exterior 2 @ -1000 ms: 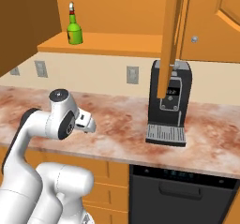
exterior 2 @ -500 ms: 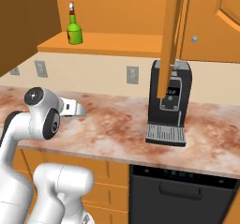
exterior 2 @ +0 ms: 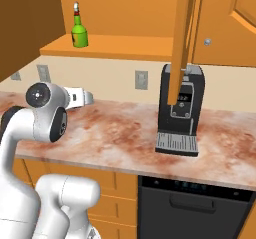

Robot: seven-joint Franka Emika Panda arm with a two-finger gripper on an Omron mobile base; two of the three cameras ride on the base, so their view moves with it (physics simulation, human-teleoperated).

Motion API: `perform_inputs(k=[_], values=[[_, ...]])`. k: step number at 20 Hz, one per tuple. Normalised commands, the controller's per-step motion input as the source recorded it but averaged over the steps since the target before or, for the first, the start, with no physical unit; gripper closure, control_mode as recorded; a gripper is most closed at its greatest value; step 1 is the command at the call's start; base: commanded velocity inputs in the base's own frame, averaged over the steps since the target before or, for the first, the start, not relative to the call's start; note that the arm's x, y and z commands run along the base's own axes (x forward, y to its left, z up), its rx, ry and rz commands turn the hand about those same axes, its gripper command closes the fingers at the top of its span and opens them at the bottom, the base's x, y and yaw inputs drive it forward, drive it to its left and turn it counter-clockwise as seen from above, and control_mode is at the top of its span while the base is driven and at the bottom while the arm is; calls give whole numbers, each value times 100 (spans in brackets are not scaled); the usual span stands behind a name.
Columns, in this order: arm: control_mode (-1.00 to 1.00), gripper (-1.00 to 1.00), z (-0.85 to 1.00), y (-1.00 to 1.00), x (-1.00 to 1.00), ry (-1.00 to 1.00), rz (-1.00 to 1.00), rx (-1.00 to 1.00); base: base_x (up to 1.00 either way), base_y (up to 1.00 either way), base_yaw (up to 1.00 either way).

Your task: Move the cutting board and knife to the sink. Then move spray from the cabinet to the counter.

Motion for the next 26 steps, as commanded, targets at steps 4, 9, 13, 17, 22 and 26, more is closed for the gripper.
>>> perform_inputs(k=[4,9,13,17,22,26], values=[[-100,-100,89,1,-41,-12,1,4,0,0,0],[-100,-100,76,9,-31,-13,-2,-1,0,0,0],[-100,-100,50,2,-2,-2,-4,1,0,0,0],[-100,-100,18,0,1,0,-5,2,0,0,0],[-100,-100,31,0,4,0,-7,5,0,0,0],[-100,-100,36,0,18,0,-3,3,0,0,0]])
